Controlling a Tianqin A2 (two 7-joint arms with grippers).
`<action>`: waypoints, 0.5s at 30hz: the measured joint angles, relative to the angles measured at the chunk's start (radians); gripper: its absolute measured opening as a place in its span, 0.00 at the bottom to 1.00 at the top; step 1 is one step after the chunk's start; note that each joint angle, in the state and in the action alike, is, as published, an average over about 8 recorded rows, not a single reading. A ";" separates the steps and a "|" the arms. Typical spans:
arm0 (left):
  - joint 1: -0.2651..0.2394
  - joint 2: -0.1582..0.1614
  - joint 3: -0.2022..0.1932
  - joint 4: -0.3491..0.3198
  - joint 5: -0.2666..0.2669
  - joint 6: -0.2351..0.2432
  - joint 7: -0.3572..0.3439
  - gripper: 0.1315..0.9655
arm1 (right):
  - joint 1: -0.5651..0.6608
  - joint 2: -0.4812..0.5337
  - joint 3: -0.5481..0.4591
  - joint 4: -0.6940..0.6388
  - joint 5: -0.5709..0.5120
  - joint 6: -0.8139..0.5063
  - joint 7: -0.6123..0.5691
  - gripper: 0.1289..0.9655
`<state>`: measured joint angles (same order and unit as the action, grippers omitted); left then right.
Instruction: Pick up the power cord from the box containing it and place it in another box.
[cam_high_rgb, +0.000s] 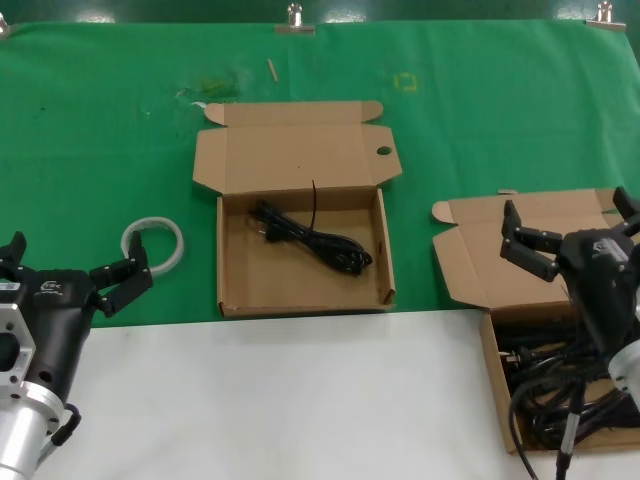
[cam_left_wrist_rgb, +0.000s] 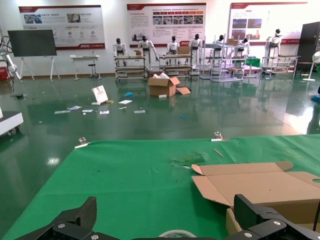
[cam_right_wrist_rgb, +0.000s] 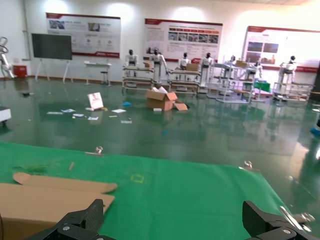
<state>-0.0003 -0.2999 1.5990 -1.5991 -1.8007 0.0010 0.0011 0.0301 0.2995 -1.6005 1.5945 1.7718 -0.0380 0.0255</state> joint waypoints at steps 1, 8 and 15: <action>0.000 0.000 0.000 0.000 0.000 0.000 0.000 1.00 | -0.004 0.000 0.000 0.001 0.004 0.005 -0.004 1.00; 0.000 0.000 0.001 0.000 0.000 -0.001 -0.001 1.00 | -0.016 0.000 0.000 0.003 0.015 0.020 -0.013 1.00; 0.000 0.000 0.001 -0.001 0.000 -0.001 -0.001 1.00 | -0.016 0.000 0.000 0.003 0.015 0.020 -0.013 1.00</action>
<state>-0.0001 -0.2999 1.5996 -1.5996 -1.8003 0.0005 0.0005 0.0143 0.2998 -1.6002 1.5974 1.7866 -0.0180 0.0121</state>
